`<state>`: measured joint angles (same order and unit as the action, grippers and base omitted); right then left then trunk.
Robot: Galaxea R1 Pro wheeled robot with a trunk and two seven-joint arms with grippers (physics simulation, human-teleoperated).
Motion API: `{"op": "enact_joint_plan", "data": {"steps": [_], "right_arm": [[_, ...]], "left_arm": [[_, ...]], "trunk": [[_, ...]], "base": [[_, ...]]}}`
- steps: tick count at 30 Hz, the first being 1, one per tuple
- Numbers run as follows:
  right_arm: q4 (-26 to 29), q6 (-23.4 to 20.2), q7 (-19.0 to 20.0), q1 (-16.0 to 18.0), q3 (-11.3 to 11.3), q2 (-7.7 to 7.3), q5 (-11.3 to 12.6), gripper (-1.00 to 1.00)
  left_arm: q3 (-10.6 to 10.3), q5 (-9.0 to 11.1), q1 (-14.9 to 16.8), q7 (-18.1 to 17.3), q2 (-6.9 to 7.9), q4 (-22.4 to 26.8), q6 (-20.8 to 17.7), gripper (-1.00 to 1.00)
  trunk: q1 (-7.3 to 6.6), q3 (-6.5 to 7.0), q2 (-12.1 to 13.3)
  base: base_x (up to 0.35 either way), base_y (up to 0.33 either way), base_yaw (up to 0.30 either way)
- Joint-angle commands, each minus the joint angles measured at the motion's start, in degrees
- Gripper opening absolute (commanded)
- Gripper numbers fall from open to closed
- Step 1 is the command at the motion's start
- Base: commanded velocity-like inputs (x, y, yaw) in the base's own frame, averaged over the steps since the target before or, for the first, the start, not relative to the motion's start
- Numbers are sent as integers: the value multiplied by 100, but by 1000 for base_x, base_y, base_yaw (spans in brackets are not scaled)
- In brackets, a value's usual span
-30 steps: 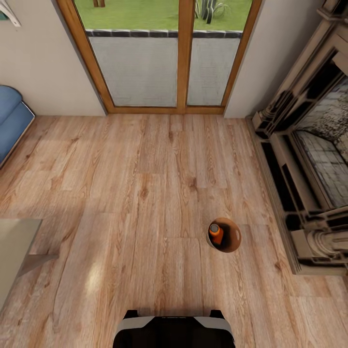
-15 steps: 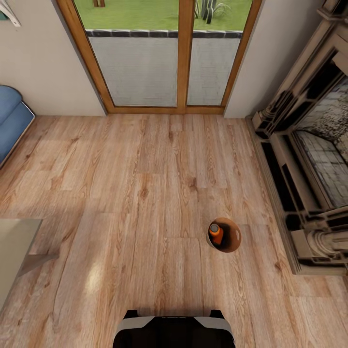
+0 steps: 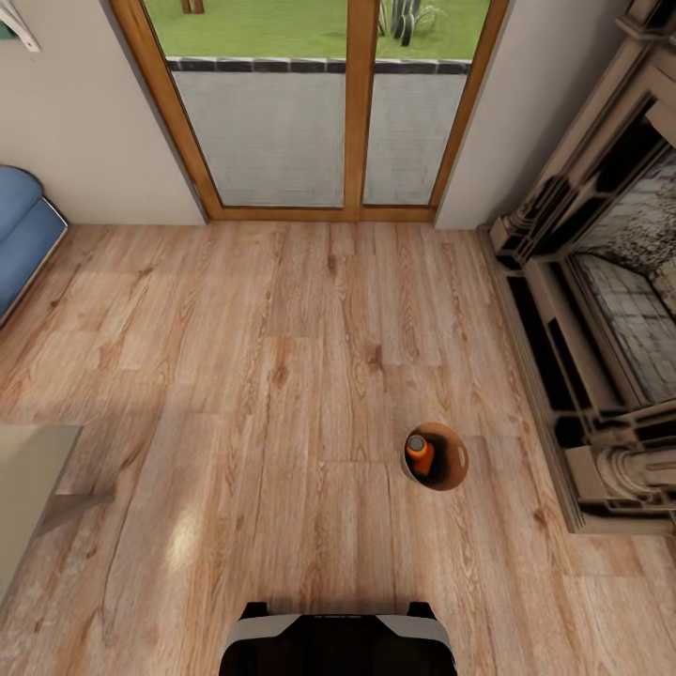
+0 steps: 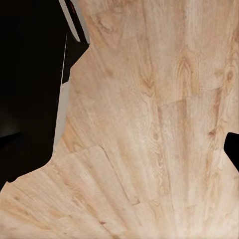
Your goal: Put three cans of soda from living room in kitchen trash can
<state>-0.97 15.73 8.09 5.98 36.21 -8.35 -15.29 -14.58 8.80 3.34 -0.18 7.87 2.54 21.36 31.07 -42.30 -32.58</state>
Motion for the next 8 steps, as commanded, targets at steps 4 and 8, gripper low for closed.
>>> {"op": "enact_joint_plan", "data": {"steps": [4,8], "right_arm": [[0,0,0,0,0,0,0,100],[0,0,0,0,0,0,1,100]], "left_arm": [[-1,-1,0,0,-2,-6,-2,100],[-1,2,0,0,0,-5,-1,100]], "trunk": [[0,0,0],[0,0,0]], "base": [[0,0,0],[0,0,0]]}}
